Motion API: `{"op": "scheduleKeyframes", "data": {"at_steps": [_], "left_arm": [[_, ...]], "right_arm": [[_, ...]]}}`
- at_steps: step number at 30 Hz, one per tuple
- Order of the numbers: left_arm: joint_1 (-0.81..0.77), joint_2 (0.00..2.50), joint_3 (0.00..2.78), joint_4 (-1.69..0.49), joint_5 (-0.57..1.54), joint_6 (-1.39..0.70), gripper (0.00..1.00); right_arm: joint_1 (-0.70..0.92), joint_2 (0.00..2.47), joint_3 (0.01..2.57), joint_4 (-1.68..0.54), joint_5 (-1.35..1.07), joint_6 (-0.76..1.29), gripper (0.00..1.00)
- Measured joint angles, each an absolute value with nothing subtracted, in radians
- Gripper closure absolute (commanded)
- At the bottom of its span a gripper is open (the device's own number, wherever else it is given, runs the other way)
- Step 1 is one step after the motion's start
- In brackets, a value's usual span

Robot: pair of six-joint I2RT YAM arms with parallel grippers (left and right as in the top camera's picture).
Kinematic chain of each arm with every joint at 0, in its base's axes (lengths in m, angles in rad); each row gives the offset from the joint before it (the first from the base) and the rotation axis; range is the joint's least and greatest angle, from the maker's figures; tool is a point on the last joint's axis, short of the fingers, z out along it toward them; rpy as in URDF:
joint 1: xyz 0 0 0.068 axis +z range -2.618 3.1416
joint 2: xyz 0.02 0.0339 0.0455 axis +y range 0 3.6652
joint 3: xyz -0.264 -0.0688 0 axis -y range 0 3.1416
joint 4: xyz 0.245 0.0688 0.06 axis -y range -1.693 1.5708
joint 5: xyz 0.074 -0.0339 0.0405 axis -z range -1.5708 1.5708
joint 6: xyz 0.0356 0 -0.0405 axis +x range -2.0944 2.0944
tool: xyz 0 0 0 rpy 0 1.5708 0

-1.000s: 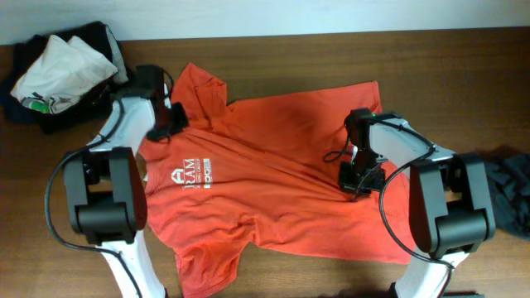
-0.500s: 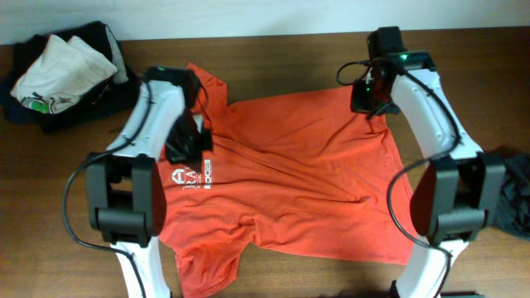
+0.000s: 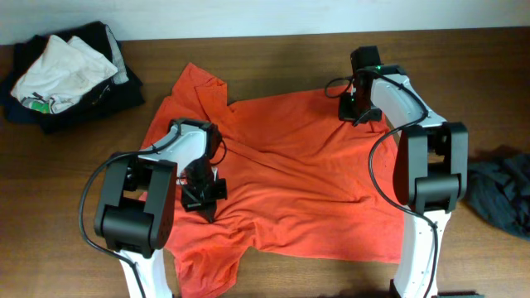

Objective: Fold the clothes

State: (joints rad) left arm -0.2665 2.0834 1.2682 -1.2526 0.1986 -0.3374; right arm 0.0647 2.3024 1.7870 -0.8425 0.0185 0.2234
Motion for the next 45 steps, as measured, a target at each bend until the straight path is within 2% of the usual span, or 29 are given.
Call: {"op": "scheduleKeyframes", "data": {"at_steps": [4, 8, 11, 14, 16, 18, 20, 21, 22, 23, 24, 26, 30, 34, 37, 39, 45], "left_arm": [[-0.243, 2.079, 1.258, -1.241, 0.223, -0.337, 0.99], [-0.232, 2.073, 1.248, -1.225, 0.236, -0.338, 0.96], [-0.232, 2.064, 1.238, -1.208, 0.233, -0.34, 0.95], [-0.233, 2.058, 1.236, -1.2, 0.228, -0.34, 0.95], [-0.234, 2.064, 1.281, -1.187, 0.205, -0.34, 0.9], [-0.234, 2.082, 1.394, -1.132, 0.15, -0.341, 0.87], [-0.23, 2.132, 1.572, -1.166, 0.097, -0.341, 0.83], [-0.226, 2.138, 1.669, -1.2, 0.075, -0.341, 0.75], [-0.223, 2.138, 1.732, -1.243, 0.065, -0.341, 0.75], [-0.222, 2.138, 1.806, -1.288, 0.059, -0.344, 0.66], [-0.221, 2.138, 1.876, -1.319, 0.051, -0.341, 0.61], [-0.221, 2.136, 1.919, -1.375, 0.044, -0.341, 0.61], [-0.221, 2.139, 1.914, -1.353, 0.043, -0.337, 0.62], [-0.216, 2.227, 1.914, -1.312, 0.044, -0.323, 0.63], [-0.171, 2.317, 1.913, -1.24, 0.041, -0.287, 0.63], [-0.152, 2.327, 1.911, -1.213, 0.036, -0.279, 0.64], [-0.103, 2.363, 1.913, -1.188, 0.036, -0.268, 0.66]], "right_arm": [[0.036, 2.314, 1.801, -0.814, 0.052, 0.218, 0.96], [-0.072, 2.317, 1.803, -0.805, 0.073, 0.166, 0.95], [-0.155, 2.32, 1.812, -0.822, 0.078, 0.146, 0.71], [-0.191, 2.352, 1.901, -0.958, 0.044, 0.145, 0.6], [-0.195, 2.384, 2.004, -1.068, 0.039, 0.153, 0.59], [-0.196, 2.403, 2.152, -1.222, 0.036, 0.17, 0.59], [-0.195, 2.407, 2.32, -1.363, 0.031, 0.212, 0.59], [-0.195, 2.402, 2.437, -1.449, 0.012, 0.237, 0.58], [-0.195, 2.401, 2.51, -1.504, -0.006, 0.249, 0.57], [-0.195, 2.393, 2.592, -1.56, -0.03, 0.26, 0.56], [-0.195, 2.384, 2.674, -1.615, -0.051, 0.267, 0.52], [-0.194, 2.345, 2.808, -1.692, -0.103, 0.258, 0.5], [-0.174, 2.263, 2.811, -1.693, -0.202, 0.247, 0.49], [-0.049, 2.041, 2.647, -1.683, -0.184, 0.239, 0.46], [0.089, 1.749, 2.311, -1.693, -0.121, 0.236, 0.47], [0.114, 1.64, 2.098, -1.691, -0.104, 0.241, 0.51], [0.121, 1.555, 1.458, -1.467, -0.09, 0.319, 0.52]]}}
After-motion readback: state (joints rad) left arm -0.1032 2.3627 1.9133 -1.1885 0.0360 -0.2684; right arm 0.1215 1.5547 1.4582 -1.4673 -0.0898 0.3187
